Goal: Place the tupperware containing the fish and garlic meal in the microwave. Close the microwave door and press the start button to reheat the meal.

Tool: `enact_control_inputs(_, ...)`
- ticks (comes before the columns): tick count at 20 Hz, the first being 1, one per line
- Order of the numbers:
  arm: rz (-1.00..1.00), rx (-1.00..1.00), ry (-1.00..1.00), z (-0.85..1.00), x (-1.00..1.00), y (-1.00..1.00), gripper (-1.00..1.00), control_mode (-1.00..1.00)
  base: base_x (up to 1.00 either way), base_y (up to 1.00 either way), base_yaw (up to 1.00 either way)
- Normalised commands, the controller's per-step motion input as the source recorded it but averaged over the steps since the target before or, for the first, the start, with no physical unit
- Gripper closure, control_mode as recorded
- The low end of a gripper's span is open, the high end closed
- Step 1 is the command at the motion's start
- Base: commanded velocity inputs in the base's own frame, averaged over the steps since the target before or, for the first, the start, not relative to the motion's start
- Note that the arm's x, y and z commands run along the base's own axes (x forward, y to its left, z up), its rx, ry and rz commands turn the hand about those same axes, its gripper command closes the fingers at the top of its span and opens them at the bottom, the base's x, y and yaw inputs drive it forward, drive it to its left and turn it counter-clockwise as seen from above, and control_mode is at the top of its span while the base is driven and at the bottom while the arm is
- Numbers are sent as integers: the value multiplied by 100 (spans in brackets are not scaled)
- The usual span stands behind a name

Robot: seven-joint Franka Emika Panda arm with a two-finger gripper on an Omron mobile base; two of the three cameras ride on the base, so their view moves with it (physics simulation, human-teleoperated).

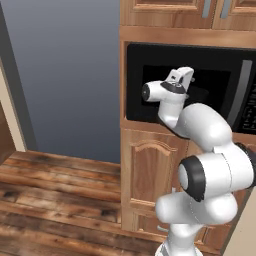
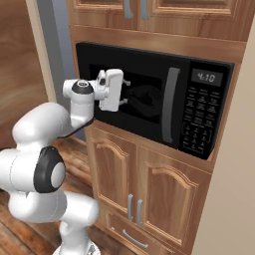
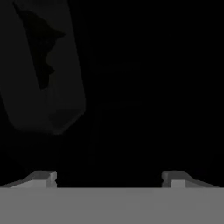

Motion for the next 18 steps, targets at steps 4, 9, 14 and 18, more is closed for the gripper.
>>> enact_control_inputs(4, 0, 0, 0, 0, 56, -42, -100, -100, 0, 0, 0)
enact_control_inputs(9, 0, 0, 8, 0, 38, -24, -100, -100, 0, 0, 0)
enact_control_inputs(14, 3, 2, -3, 15, -48, -1, -100, -100, 0, 0, 0)
enact_control_inputs(18, 17, 10, -26, 27, -100, 0, -100, -100, 0, 0, 0)
